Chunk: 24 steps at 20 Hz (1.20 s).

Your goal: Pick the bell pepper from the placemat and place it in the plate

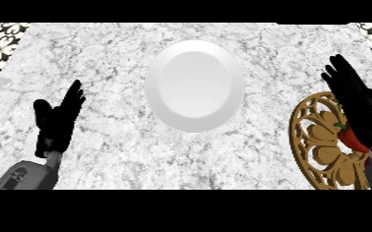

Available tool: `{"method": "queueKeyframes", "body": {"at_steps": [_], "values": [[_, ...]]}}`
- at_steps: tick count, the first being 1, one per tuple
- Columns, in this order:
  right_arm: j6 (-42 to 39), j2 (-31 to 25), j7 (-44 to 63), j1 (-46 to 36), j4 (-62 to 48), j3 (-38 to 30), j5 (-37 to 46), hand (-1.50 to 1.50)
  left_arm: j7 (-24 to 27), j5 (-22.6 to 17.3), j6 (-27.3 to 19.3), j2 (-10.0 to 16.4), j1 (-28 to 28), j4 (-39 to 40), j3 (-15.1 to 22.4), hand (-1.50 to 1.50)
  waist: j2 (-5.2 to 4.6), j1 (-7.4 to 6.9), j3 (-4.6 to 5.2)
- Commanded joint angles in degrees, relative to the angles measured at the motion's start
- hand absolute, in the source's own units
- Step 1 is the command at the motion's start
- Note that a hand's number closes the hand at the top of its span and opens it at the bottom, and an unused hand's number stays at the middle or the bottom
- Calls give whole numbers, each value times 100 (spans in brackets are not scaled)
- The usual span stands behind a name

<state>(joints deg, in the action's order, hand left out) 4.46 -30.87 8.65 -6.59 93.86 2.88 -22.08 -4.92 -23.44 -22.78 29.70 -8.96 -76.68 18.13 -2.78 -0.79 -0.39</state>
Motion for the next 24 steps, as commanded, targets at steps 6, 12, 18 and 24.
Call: {"method": "queueKeyframes", "body": {"at_steps": [6, 12, 18, 24], "values": [[-1848, 618, 210, -555, -162, -836, -3164, -150, 1002, 934, 45, 816, 49, -140, -11, 0, 314, -63, -13], [-2162, 162, -1954, 679, -614, -2295, -2181, -150, 1371, 959, 49, 748, 922, -383, 19, 0, 313, 172, 24], [-3754, -380, -2078, 1238, -1218, -3178, -2912, -150, 1802, 1055, 235, 752, 1480, -616, -175, 0, 293, 92, 34], [-4874, -1523, -2022, 1364, -1445, -3143, -1860, -150, 1520, 1065, 294, 792, 1243, -685, -265, 0, 284, 85, 29]]}}
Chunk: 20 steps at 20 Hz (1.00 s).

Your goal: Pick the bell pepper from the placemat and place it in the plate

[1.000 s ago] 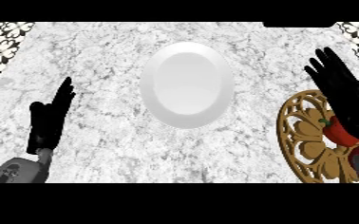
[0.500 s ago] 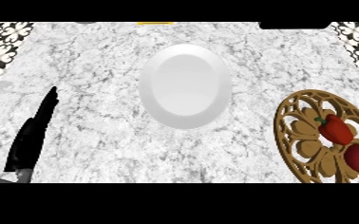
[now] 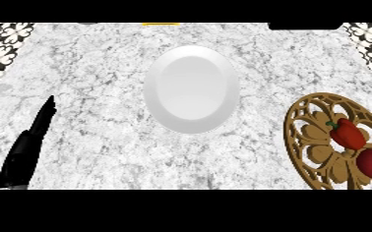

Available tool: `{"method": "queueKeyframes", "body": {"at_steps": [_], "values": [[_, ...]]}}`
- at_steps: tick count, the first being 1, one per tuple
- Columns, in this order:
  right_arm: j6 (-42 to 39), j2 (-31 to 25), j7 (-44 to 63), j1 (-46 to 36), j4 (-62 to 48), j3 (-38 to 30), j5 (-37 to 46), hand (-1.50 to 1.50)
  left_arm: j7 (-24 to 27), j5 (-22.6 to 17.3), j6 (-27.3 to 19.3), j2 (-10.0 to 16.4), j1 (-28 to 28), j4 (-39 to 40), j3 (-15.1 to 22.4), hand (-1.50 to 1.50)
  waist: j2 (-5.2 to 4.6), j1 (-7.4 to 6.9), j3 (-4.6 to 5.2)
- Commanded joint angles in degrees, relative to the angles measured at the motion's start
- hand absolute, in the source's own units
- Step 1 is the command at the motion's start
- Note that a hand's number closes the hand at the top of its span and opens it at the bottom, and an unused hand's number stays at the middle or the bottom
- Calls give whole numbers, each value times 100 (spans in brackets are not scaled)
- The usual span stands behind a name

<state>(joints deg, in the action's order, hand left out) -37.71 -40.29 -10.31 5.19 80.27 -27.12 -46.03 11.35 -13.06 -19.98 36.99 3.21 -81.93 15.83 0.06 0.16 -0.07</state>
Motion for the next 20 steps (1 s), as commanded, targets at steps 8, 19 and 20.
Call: {"method": "queueKeyframes", "body": {"at_steps": [8, 19, 20], "values": [[-880, -1244, -192, -468, -489, 294, 2277, -150, -284, 313, -161, -278, -133, -224, 78, 0, -18, -95, 0], [-1018, -1234, -462, -1465, -1184, 1572, 4342, -150, -36, 366, 291, -211, 16, -62, -262, 0, -19, -133, 1], [-952, -1210, -529, -1620, -1235, 1714, 4578, -150, -265, 362, 278, -375, -455, 230, -301, 0, -29, -103, 1]]}}
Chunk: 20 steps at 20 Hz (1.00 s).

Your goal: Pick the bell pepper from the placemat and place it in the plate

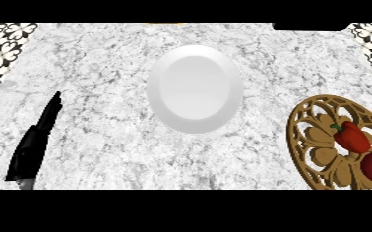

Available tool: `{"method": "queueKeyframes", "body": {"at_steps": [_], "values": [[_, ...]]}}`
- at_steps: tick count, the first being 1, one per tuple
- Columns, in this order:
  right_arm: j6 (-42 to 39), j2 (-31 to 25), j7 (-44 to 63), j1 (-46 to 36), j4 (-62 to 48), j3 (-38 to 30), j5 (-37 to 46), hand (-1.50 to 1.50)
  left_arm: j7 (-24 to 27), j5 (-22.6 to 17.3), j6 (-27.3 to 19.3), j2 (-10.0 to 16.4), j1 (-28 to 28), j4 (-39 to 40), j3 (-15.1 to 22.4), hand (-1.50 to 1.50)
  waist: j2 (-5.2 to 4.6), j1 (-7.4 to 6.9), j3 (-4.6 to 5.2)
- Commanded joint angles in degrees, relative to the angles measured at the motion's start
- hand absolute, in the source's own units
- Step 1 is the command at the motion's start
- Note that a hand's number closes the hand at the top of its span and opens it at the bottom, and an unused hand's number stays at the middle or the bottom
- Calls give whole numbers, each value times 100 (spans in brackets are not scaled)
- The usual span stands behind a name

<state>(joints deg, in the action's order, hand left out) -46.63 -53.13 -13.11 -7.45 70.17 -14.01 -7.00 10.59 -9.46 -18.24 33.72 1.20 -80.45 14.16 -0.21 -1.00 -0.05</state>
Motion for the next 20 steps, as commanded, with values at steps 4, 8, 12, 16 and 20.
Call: {"method": "queueKeyframes", "body": {"at_steps": [4, 8, 12, 16, 20], "values": [[-58, -189, -952, -537, -697, 835, 1620, -150, -12, 108, 160, -42, 104, -173, -53, 0, -12, -66, -8], [217, 93, -1370, -868, -1079, 1356, 2217, -150, 143, 184, 235, -62, 57, 75, -277, 0, -8, -20, -2], [467, 259, -1851, -937, -1498, 1563, 2529, -150, -21, 189, 341, -139, 9, 71, -413, 0, 1, 35, -1], [478, 270, -2119, -918, -1609, 1825, 2686, -150, -156, 397, 164, -209, 387, -393, -329, 0, 13, 27, -1], [211, 151, -2216, -1346, -2001, 1982, 2770, -150, -66, 382, 389, -345, 176, -120, -388, 0, 3, 26, 1]]}}
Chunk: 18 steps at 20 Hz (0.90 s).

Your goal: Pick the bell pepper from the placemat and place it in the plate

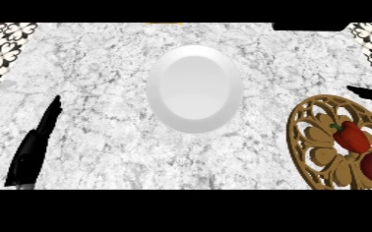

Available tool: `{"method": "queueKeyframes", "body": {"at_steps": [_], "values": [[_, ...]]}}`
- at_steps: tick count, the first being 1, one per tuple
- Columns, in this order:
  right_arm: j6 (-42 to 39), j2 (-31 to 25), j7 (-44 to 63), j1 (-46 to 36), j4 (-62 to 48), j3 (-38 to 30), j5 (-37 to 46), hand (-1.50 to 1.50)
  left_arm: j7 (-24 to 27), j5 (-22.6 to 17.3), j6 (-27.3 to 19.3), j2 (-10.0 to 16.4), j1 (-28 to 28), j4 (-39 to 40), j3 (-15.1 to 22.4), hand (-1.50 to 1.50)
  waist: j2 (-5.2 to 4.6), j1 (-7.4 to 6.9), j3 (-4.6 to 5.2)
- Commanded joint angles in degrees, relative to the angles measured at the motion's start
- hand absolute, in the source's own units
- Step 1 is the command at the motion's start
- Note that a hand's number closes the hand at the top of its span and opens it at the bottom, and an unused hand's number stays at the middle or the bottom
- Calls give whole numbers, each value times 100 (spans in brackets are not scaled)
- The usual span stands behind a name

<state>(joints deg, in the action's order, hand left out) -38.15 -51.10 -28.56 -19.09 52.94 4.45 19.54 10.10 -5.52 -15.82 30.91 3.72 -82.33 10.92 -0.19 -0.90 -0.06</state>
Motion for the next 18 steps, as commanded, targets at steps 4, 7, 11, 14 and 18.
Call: {"method": "queueKeyframes", "body": {"at_steps": [4, 7, 11, 14, 18], "values": [[-395, 37, -770, -143, -358, 381, 361, -150, -104, 211, 118, -160, -376, 338, -127, 0, 5, 69, 5], [-88, 299, -865, -364, -824, 475, 574, -150, -122, 247, 94, -176, 33, -121, -190, 0, 7, 11, 2], [-52, 346, -1034, -644, -1251, 630, 757, -150, -104, 143, 390, 82, 109, -158, -483, 0, 3, -14, 1], [186, 592, -964, -490, -1208, 651, 749, -150, -214, 395, 169, -290, 174, -287, -259, 0, 11, 23, 3], [239, 790, -1234, -606, -1440, 665, 612, 150, 80, 311, 325, -231, 135, 52, -490, 0, -5, 2, 2]]}}
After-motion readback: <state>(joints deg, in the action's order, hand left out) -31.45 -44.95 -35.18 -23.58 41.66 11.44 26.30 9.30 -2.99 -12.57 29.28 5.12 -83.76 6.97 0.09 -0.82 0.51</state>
